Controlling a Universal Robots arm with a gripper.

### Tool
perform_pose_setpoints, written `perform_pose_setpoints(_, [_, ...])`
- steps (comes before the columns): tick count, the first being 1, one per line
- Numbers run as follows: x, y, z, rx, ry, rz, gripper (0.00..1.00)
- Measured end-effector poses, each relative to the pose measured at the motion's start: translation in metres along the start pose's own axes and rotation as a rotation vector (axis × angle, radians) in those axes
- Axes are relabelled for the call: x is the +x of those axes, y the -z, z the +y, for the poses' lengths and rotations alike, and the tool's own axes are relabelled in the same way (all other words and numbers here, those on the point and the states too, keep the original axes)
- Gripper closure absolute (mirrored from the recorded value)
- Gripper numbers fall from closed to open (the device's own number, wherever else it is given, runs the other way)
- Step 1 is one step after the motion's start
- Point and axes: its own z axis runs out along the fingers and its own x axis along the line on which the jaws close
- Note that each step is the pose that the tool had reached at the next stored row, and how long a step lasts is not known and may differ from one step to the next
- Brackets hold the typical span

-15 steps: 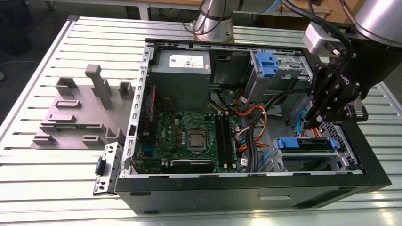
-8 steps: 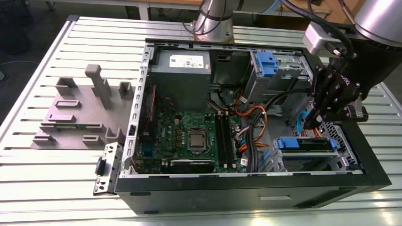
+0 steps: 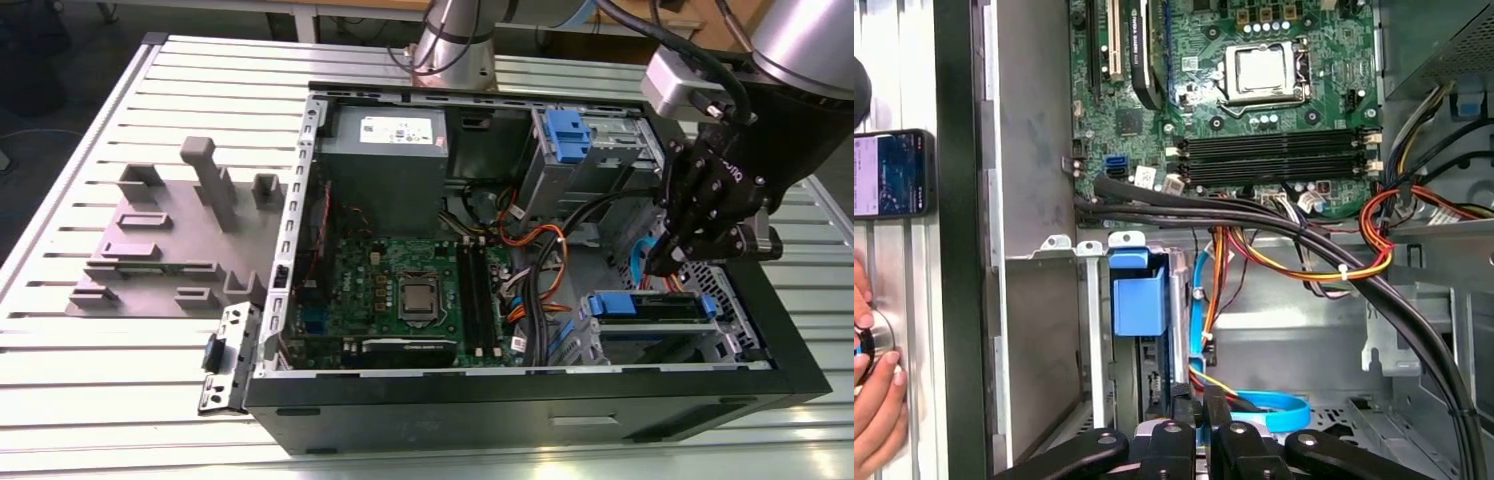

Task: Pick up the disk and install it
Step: 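Insert the second disk wire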

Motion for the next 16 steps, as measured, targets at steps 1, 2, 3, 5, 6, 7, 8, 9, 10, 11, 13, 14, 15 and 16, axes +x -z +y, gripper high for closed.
perform_pose_setpoints(1, [0.0,-0.0001,0.0006,0.0001,0.0,0.0,0.84])
perform_pose_setpoints(2, [0.0001,-0.0001,0.0009,0.0003,0.0,0.0,0.84])
perform_pose_setpoints(3, [0.0001,-0.0001,0.0009,0.0005,0.0,0.0,0.84])
perform_pose_setpoints(5, [0.0001,-0.0001,0.001,0.0007,0.0,0.0,0.84])
perform_pose_setpoints(6, [0.0001,-0.0001,0.001,0.0009,0.0,-0.0001,0.84])
perform_pose_setpoints(7, [0.0001,-0.0001,0.001,0.0009,0.0,-0.0001,0.84])
perform_pose_setpoints(8, [0.0001,-0.0001,0.001,0.0009,0.0,-0.0001,0.84])
perform_pose_setpoints(9, [0.0001,-0.0001,0.001,0.0009,0.0,-0.0001,0.84])
perform_pose_setpoints(10, [0.0001,-0.0001,0.001,0.0009,0.0,0.0,0.84])
perform_pose_setpoints(11, [0.0001,-0.0001,0.001,0.001,0.0,-0.0001,0.84])
perform_pose_setpoints(13, [0.0001,-0.0001,0.001,0.001,0.0,-0.0001,0.84])
perform_pose_setpoints(14, [0.0001,-0.0001,0.001,0.001,0.0,0.0,0.84])
perform_pose_setpoints(15, [0.0003,-0.0001,0.001,0.001,0.0,0.0001,0.84])
perform_pose_setpoints(16, [0.0008,-0.0002,0.001,0.0011,0.0,0.0,0.84])
